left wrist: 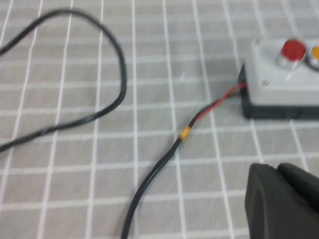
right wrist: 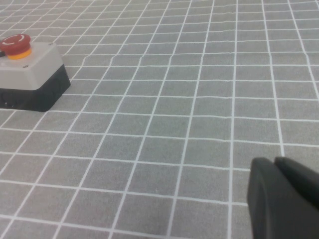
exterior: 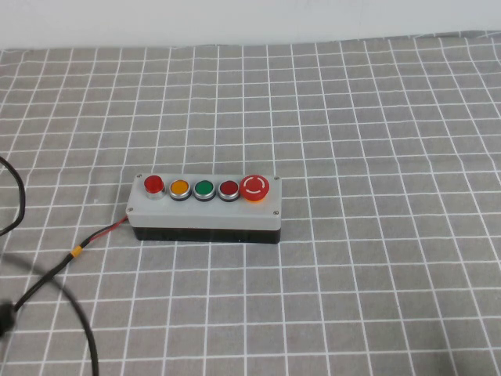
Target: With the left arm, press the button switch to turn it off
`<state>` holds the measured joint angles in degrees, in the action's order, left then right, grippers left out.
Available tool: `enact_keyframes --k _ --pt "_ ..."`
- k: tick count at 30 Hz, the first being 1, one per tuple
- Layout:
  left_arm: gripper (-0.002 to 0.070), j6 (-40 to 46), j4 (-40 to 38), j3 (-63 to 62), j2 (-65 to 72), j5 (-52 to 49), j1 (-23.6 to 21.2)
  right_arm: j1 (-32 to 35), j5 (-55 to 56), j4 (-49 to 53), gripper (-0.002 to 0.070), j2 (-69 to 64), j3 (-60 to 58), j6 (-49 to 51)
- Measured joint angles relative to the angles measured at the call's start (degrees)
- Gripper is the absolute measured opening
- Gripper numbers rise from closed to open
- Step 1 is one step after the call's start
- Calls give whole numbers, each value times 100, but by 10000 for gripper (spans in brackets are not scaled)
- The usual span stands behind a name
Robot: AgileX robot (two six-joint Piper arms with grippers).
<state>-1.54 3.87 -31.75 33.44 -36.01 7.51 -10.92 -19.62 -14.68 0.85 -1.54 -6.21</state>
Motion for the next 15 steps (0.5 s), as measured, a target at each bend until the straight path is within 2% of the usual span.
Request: enact_keyframes --k 8,15 --pt "-4 -35 163 2196 -1602 2158 320 0 0 0 -16 0 0 0" --pt "-4 -24 260 3238 -2995 2650 361 0 0 0 -16 0 0 0"
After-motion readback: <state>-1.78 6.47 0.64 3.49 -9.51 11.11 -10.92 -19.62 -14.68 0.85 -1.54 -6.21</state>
